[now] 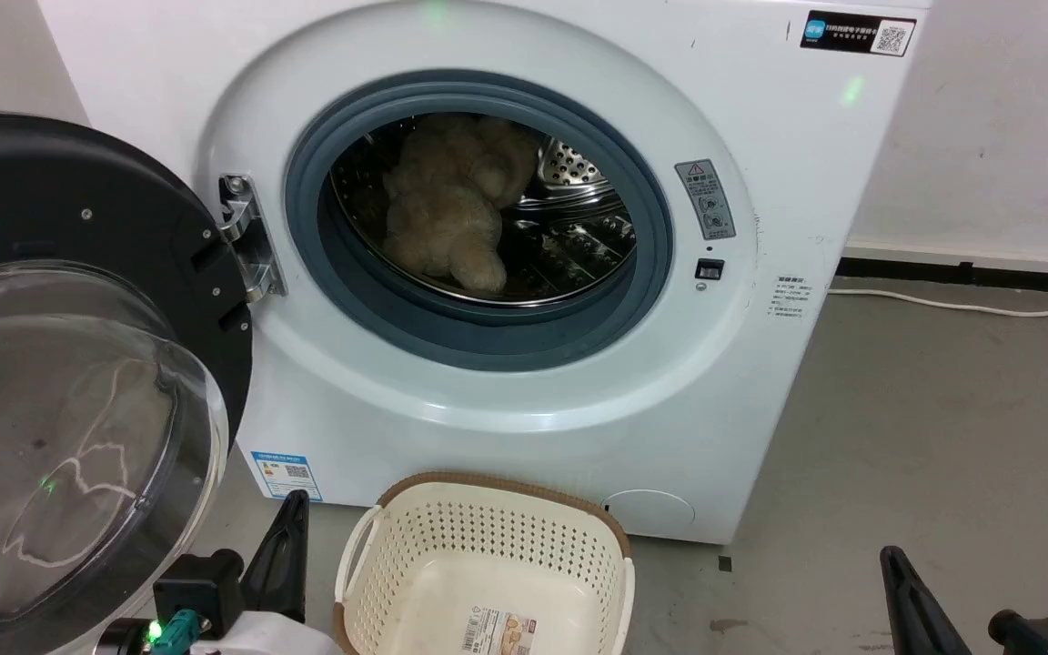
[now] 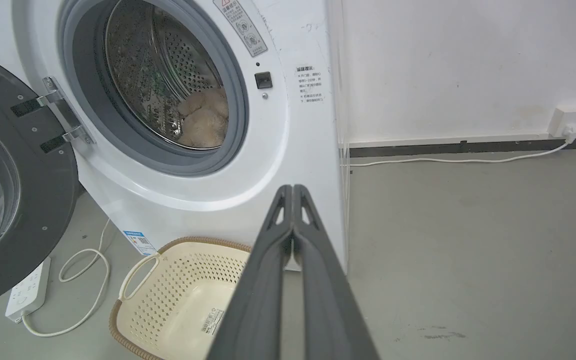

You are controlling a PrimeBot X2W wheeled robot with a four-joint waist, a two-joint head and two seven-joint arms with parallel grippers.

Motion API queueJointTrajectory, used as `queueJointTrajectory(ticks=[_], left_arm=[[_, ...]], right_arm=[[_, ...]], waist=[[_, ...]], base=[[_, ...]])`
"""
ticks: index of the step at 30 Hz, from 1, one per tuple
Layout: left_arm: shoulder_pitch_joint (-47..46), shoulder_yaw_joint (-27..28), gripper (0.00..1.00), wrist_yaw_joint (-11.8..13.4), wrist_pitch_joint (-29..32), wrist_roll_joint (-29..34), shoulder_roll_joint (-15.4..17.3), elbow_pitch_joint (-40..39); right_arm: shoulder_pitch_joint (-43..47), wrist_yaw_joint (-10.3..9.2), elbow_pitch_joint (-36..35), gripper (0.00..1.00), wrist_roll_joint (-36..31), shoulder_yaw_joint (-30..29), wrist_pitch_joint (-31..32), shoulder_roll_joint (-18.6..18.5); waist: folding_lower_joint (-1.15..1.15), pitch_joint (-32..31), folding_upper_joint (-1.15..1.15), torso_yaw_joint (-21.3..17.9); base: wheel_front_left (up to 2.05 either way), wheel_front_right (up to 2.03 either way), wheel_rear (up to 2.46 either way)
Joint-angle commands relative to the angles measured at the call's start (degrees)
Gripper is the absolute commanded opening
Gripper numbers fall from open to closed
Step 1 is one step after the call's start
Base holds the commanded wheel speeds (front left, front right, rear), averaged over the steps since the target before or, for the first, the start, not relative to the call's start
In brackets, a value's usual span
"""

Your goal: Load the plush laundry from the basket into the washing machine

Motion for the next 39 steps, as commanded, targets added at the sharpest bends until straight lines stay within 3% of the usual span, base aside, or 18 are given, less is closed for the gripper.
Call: queueJointTrajectory(ticks=[1,39], left_arm=[[-0.2,0.4,0.0,-0.3,0.2,0.4,-0.3,-0.3],[-0.7,3.6,0.0,-1.2,2.9,6.1,-3.4,-1.9]], right_arm=[[-0.9,0.0,-0.3,0.0,-0.5,0.1,0.1,0.0],[-4.1,0.02,-1.1,0.0,-4.7,0.8,3.2,0.0]], waist=[[0.0,0.0,0.0,0.0],[0.0,1.2,0.0,-0.9]], base=[[0.0,0.0,0.0],[0.0,0.0,0.0]])
